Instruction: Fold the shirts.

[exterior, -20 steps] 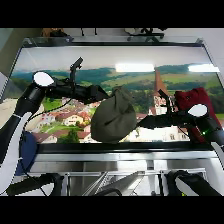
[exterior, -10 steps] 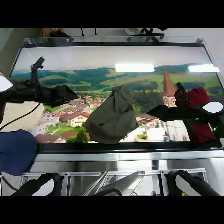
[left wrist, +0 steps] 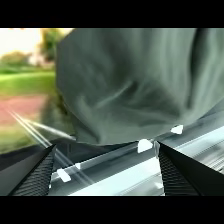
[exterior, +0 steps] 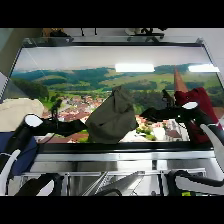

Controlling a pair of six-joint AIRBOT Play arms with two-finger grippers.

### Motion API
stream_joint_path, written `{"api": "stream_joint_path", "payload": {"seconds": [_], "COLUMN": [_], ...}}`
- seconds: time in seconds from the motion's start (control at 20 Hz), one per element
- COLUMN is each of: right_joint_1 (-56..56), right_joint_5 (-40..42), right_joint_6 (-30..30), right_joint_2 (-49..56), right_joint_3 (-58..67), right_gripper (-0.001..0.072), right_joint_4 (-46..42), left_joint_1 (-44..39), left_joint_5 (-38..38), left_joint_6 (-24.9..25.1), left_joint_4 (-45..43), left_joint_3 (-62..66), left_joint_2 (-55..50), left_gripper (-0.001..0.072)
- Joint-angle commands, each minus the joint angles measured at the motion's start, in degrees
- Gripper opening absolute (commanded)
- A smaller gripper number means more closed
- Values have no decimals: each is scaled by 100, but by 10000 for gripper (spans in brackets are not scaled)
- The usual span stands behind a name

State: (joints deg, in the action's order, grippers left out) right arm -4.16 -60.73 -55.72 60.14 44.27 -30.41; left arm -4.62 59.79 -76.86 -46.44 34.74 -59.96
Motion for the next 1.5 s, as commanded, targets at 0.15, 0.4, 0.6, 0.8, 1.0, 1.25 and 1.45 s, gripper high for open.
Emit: {"api": "stream_joint_path", "payload": {"seconds": [0.15,0.4,0.6,0.8,1.0,1.25,1.45], "right_joint_1": [870,979,874,693,498,302,304], "right_joint_5": [688,149,-197,-706,-802,-256,-817], "right_joint_6": [348,496,470,302,306,372,297], "right_joint_2": [861,817,330,-476,-1692,-2562,-2129], "right_joint_3": [184,643,1211,1910,3510,5401,5368], "right_gripper": [434,30,29,28,28,28,29], "right_joint_4": [72,68,76,72,68,-837,-804], "left_joint_1": [-1394,-1532,-1521,-1521,-1488,-614,-9], "left_joint_5": [-1069,-632,-466,-243,-328,-234,175], "left_joint_6": [76,105,66,-101,-166,-162,-166], "left_joint_4": [157,136,118,140,87,-28,-136], "left_joint_3": [109,942,1663,2559,4172,5700,5381], "left_joint_2": [-1220,-1801,-1373,-455,929,2087,2107], "left_gripper": [643,16,14,13,13,14,14]}}
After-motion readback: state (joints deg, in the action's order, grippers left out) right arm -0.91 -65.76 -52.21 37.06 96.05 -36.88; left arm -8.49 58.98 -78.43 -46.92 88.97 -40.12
